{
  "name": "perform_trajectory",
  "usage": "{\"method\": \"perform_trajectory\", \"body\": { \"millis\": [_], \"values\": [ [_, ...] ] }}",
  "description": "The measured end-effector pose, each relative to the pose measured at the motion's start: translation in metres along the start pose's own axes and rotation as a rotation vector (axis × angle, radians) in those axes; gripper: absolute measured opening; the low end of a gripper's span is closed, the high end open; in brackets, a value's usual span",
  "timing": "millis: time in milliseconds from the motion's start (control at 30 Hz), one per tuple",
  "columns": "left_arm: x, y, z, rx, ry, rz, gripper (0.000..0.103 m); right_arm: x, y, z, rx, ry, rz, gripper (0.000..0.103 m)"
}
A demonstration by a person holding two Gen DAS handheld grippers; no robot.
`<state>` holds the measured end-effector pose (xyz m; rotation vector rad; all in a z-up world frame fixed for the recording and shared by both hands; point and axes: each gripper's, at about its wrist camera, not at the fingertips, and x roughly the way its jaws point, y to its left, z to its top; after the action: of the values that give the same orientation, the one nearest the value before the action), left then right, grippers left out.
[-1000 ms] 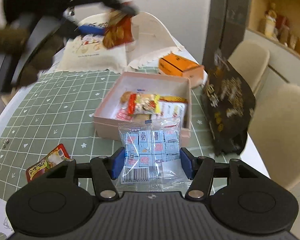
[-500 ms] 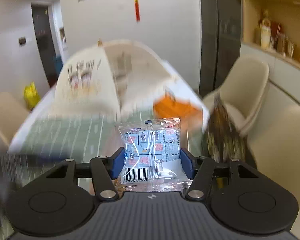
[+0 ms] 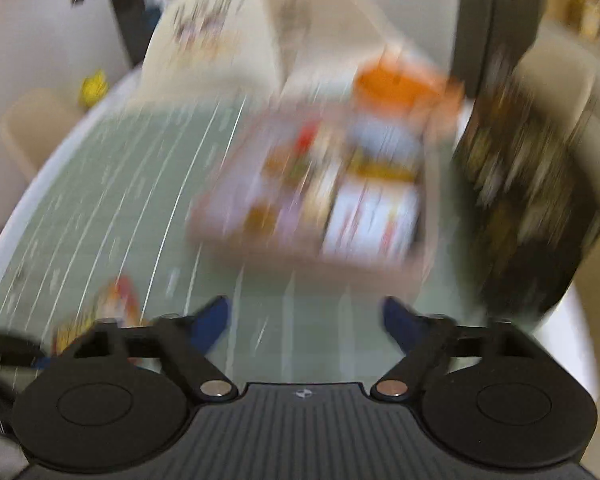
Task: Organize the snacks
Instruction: 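Grasp the clear brown biscuit packet with the left tool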
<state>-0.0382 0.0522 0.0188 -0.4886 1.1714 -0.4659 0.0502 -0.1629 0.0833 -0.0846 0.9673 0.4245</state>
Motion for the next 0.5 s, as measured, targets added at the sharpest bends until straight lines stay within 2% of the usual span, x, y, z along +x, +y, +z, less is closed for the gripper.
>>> {"method": "perform_trajectory", "body": {
  "millis": [33, 67, 233, 300, 400, 433, 500],
  "values": [
    [0.003, -0.001, -0.003, -0.003, 0.011, -0.01, 0.063, 0.008, 0.002, -0.014, 0.007, 0.049, 0.019, 0.04],
    [0.006, -0.004, -0.006, 0.002, 0.021, -0.017, 0.063, 0.013, 0.005, -0.026, 0.02, 0.087, 0.029, 0.039],
    [0.02, -0.016, -0.012, 0.008, 0.054, -0.051, 0.063, 0.014, 0.005, -0.065, 0.123, 0.116, 0.03, 0.039],
    [0.024, -0.019, -0.013, 0.01, 0.049, -0.044, 0.063, 0.01, 0.0, -0.073, 0.198, 0.138, 0.106, 0.039],
    [0.03, -0.025, -0.009, 0.007, 0.04, -0.015, 0.063, 0.003, -0.011, -0.084, 0.313, 0.16, 0.277, 0.039],
    [0.032, -0.027, -0.008, 0.014, 0.03, -0.001, 0.063, -0.001, -0.017, -0.086, 0.353, 0.146, 0.293, 0.039],
    [0.036, -0.034, -0.001, 0.04, 0.009, 0.036, 0.063, -0.013, -0.032, -0.086, 0.407, 0.095, 0.242, 0.039]
  ]
}}
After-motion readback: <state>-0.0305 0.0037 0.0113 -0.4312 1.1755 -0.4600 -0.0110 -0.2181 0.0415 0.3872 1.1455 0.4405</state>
